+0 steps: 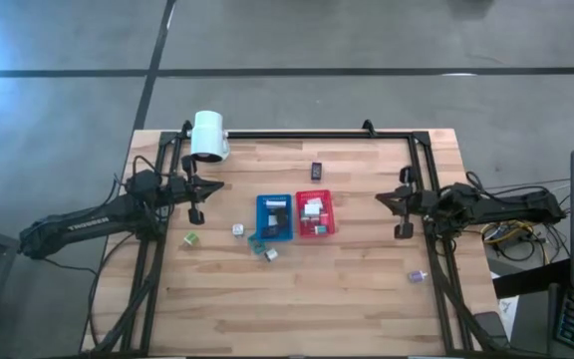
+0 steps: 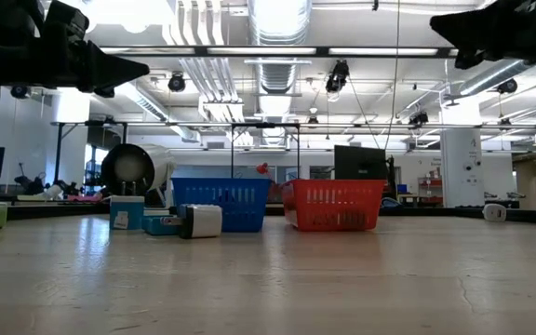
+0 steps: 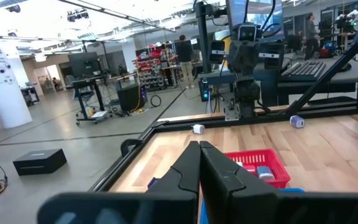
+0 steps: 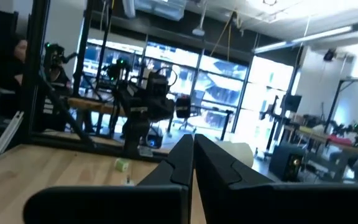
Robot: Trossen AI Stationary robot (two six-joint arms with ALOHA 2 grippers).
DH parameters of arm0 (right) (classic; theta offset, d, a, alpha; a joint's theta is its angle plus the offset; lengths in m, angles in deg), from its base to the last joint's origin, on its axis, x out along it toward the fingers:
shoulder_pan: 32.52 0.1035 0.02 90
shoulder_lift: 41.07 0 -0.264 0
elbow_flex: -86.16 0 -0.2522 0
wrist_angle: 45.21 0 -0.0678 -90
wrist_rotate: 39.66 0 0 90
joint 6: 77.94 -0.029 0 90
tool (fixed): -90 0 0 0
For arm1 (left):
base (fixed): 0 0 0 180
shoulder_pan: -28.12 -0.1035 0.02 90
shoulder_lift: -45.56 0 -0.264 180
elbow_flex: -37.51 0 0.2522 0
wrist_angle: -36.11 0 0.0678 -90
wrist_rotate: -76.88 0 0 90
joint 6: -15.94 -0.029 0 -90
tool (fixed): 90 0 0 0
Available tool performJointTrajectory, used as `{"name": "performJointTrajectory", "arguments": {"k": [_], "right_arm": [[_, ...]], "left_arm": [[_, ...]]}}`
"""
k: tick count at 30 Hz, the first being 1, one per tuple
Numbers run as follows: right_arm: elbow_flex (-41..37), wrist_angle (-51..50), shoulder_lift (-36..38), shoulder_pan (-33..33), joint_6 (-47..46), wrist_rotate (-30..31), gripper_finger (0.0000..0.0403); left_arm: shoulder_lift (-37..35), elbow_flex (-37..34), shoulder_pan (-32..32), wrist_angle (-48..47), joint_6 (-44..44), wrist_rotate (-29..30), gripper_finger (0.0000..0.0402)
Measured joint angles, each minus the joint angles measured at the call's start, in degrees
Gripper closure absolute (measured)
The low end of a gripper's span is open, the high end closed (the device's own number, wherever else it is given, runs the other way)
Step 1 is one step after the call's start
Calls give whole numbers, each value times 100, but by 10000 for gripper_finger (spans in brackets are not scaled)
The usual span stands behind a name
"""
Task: Pick & Place Office items
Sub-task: Put the dark blue digital clock into the blue bin
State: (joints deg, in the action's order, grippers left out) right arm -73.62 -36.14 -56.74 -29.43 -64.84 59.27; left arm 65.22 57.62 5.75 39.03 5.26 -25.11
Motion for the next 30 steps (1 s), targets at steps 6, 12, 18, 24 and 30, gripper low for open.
{"name": "performJointTrajectory", "arguments": {"k": [6,12,18,24,30], "right_arm": [[-45,-499,496,0,37,13,394],[-33,-860,954,0,-206,53,394],[-27,-1618,1460,0,-677,7,394],[-244,-1819,1549,0,-786,-1,394],[-355,-1799,1553,-77,-377,61,394]], "left_arm": [[0,0,0,2,-18,2,390],[0,0,0,2,-20,2,390],[0,0,0,2,4,7,390],[0,0,2,2,12,17,390],[0,0,2,41,22,15,390]]}}
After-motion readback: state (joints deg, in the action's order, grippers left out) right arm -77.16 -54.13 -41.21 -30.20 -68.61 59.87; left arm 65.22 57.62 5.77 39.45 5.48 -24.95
